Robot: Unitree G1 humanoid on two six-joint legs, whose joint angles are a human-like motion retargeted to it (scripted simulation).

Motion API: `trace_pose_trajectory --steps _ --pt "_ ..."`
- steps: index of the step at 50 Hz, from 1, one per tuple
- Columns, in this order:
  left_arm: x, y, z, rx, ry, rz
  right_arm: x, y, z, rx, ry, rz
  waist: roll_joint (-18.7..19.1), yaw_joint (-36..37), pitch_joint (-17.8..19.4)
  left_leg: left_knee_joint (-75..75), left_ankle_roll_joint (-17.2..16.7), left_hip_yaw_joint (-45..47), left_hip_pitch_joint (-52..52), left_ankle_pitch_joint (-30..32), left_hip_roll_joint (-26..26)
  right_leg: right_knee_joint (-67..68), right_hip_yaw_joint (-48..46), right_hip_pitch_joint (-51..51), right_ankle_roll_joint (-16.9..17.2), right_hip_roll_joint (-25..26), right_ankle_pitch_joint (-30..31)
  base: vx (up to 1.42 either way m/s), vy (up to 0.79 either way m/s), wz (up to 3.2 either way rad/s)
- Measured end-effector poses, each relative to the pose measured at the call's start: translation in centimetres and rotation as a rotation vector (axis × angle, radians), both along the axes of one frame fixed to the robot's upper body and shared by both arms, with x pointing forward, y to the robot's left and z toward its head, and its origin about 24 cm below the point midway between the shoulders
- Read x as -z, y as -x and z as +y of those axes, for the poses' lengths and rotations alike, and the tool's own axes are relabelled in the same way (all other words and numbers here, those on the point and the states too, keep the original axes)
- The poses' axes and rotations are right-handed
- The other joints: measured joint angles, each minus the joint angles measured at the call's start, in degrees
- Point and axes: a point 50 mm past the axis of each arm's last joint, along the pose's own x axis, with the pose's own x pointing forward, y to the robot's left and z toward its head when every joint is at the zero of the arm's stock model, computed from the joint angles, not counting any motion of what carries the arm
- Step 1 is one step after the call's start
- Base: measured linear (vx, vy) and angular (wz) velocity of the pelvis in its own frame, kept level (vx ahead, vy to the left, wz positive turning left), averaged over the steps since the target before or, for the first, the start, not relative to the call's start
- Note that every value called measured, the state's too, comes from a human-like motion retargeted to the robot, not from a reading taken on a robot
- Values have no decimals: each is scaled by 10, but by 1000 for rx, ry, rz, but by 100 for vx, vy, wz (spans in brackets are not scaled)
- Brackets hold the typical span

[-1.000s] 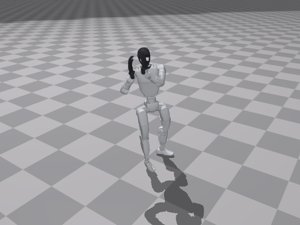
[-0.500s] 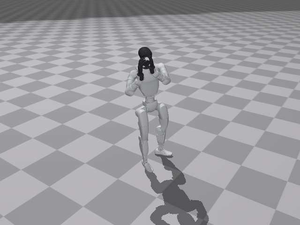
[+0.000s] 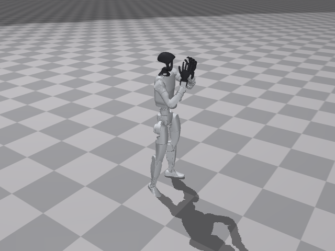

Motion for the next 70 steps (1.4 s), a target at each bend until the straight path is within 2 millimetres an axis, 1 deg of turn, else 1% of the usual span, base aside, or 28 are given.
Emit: trace_pose_trajectory --steps 3,6,7,10,12,15,18,20,22,23,25,28,30,32,34,36,38,40,43,47,51,53,56,59,61,66,67,70 --pt "1 -10 20 -53 75 37 -1 -7 -14 62 -68 21 -5 23 -3 -13 -11 -33 1 5 -8 12 -33 10 -8 -9 -4 6 16 108" --pt "4 -17 26 -87 101 67 0 -10 -19 87 -188 36 -14 45 -11 -27 -21 -64 3 9 -15 32 -65 17 -18 -20 -10 8 16 100" --pt "5 -18 23 -92 82 68 1 -10 -15 71 -182 43 -17 54 -13 -29 -24 -73 3 9 -17 39 -76 19 -21 -23 -12 9 16 90" --pt "8 -15 9 -82 -13 46 3 -8 8 11 -29 42 -27 75 -18 -30 -30 -101 1 4 -23 69 -107 23 -32 -38 -18 10 17 90" --pt "9 -13 9 -65 -4 41 5 -6 15 4 -3 23 -33 87 -21 -30 -31 -120 0 0 -29 93 -126 25 -39 -50 -21 12 19 90" --pt "8 -13 24 -87 33 26 3 -6 11 -55 10 43 -39 105 -23 -30 -31 -148 3 -7 -37 128 -147 31 -52 -67 -21 12 19 92" --pt "12 -17 41 -81 33 73 -1 -15 -2 17 -35 65 -42 121 -24 -30 -31 -178 8 -13 -38 160 -150 36 -70 -75 -17 12 14 98" --pt "12 -15 53 -145 125 36 -4 -15 -9 13 -146 60 -44 130 -25 -30 -31 -200 12 -16 -42 179 -139 38 -79 -80 -13 12 14 107" --pt "19 -14 41 -84 22 48 -6 -16 2 -41 -135 78 -45 136 -27 -30 -31 -223 16 -18 -40 199 -113 34 -90 -78 -8 11 7 111" --pt "26 -16 32 -34 -80 77 -7 -17 13 -83 -80 99 -47 137 -32 -30 -30 -235 15 -20 -38 209 -97 29 -96 -75 -7 10 4 111" --pt "28 -9 27 -33 -132 14 -9 -15 28 -164 -38 95 -49 140 -30 -30 -30 -258 19 -20 -40 228 -55 21 -104 -71 0 11 6 111" --pt "31 -10 40 -98 -102 2 -11 -14 34 -197 4 87 -56 141 -28 -30 -25 -289 25 -21 -44 258 16 4 -109 -63 9 10 6 100" --pt "33 -13 53 -144 -51 20 -13 -15 32 -172 25 71 -61 145 -28 -30 -23 -307 27 -21 -47 277 60 -8 -109 -56 16 9 4 83" --pt "35 -17 64 -206 8 33 -16 -17 27 -117 -22 53 -66 148 -29 -30 -22 -321 29 -21 -49 292 92 -18 -108 -50 24 9 2 65" --pt "38 -18 64 -192 15 51 -19 -20 24 -89 -78 53 -69 152 -31 -30 -21 -330 30 -21 -49 303 112 -26 -108 -45 33 8 1 46" --pt "41 -16 53 -110 -52 67 -22 -19 31 -105 -61 56 -72 155 -33 -30 -21 -336 32 -21 -49 312 122 -30 -108 -42 42 8 0 25" --pt "43 -14 44 -77 -125 51 -23 -15 42 -127 -16 38 -74 155 -35 -30 -20 -338 35 -21 -47 316 123 -31 -108 -41 51 7 0 6" --pt "43 -12 43 -95 -133 30 -25 -13 43 -115 -7 8 -74 159 -39 -30 -22 -338 37 -21 -45 319 119 -32 -109 -41 60 7 -1 -9" --pt "36 -11 54 -140 -72 14 -31 -16 37 -51 -34 -16 -75 165 -42 -30 -23 -329 41 -20 -41 321 111 -33 -111 -44 70 6 -2 -30" --pt "22 -12 74 -257 105 -9 -36 -25 30 -4 -148 19 -77 166 -49 -30 -22 -310 46 -21 -37 323 107 -36 -110 -47 76 6 -2 -49" --pt "17 -9 53 -179 -24 -23 -29 -17 57 -158 62 47 -75 167 -47 -30 -20 -287 54 -22 -33 319 112 -37 -108 -46 77 4 -3 -59" --pt "17 -6 49 -167 -70 -53 -25 -13 63 -213 72 52 -74 162 -47 -30 -19 -275 57 -22 -29 314 116 -37 -105 -44 78 3 -4 -62" --pt "19 -7 56 -201 -61 -62 -23 -16 52 -160 23 43 -68 158 -56 -29 -17 -256 60 -23 -25 305 122 -38 -98 -39 80 2 -4 -64" --pt "13 -14 68 -294 44 -51 -22 -23 39 -90 -65 61 -67 156 -52 -28 -16 -234 63 -23 -22 301 132 -42 -94 -38 77 1 -4 -71" --pt "12 -18 67 -271 89 -9 -19 -28 36 -70 -124 95 -64 153 -52 -26 -15 -219 64 -24 -20 294 134 -43 -91 -36 75 0 -5 -72" --pt "20 -22 41 -79 -104 69 -14 -26 54 -126 -21 134 -55 141 -53 -17 -10 -176 61 -28 -15 276 129 -46 -84 -35 65 -2 -5 -81" --pt "21 -23 40 -78 -135 70 -13 -27 54 -125 -9 138 -54 138 -53 -16 -9 -167 60 -29 -14 271 125 -46 -82 -35 62 -3 -6 -88" --pt "23 -27 51 -127 -132 66 -9 -29 49 -115 21 139 -51 128 -60 -12 -8 -136 56 -31 -10 251 106 -44 -76 -37 52 -3 -7 -93"
